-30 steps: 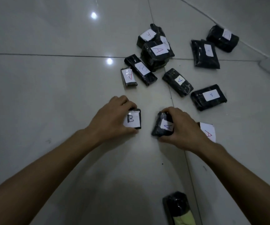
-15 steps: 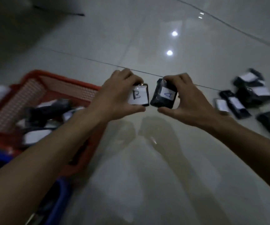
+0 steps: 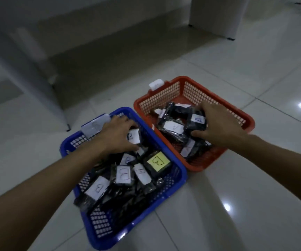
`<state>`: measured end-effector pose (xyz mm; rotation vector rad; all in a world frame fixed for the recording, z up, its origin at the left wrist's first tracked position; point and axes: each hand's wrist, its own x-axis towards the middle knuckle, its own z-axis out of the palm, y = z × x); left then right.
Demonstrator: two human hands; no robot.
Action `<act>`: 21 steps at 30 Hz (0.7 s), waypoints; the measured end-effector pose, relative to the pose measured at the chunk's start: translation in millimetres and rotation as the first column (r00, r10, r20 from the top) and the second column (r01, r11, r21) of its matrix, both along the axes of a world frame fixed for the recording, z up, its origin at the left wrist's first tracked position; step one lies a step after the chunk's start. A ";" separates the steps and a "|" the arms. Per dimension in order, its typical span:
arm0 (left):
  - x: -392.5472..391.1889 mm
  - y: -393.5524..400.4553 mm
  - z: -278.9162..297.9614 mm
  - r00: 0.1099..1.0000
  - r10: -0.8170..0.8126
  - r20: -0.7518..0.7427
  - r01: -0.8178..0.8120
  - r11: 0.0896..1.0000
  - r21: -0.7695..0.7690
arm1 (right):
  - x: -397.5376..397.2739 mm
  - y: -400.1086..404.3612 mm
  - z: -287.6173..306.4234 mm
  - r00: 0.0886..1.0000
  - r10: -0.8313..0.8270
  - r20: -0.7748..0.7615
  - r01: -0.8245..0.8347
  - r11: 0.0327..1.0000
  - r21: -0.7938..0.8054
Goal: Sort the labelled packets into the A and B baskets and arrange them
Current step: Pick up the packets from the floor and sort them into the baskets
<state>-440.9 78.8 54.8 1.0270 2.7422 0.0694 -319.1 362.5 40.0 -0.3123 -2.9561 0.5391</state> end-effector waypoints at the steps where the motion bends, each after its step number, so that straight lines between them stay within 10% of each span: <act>1: 0.7 -12.4 -6.3 0.999 0.038 0.012 -0.037 0.997 -0.064 | -3.5 -2.1 -3.5 1.000 0.002 0.019 -0.003 1.000 0.030; 8: 3.6 -32.6 -31.4 0.979 0.141 0.147 -0.088 0.944 -0.318 | -17.9 1.5 -27.4 0.984 -0.173 0.037 0.175 0.983 -0.063; 15: 18.9 16.0 1.1 1.000 -0.007 0.011 0.006 0.996 0.091 | -25.5 -15.6 -41.6 0.962 -0.271 0.005 0.256 0.903 -0.346; 21: 35.7 55.2 7.9 0.994 -0.108 -0.018 0.109 0.981 0.162 | -18.5 -14.3 -45.2 0.976 -0.204 0.069 0.215 0.942 -0.257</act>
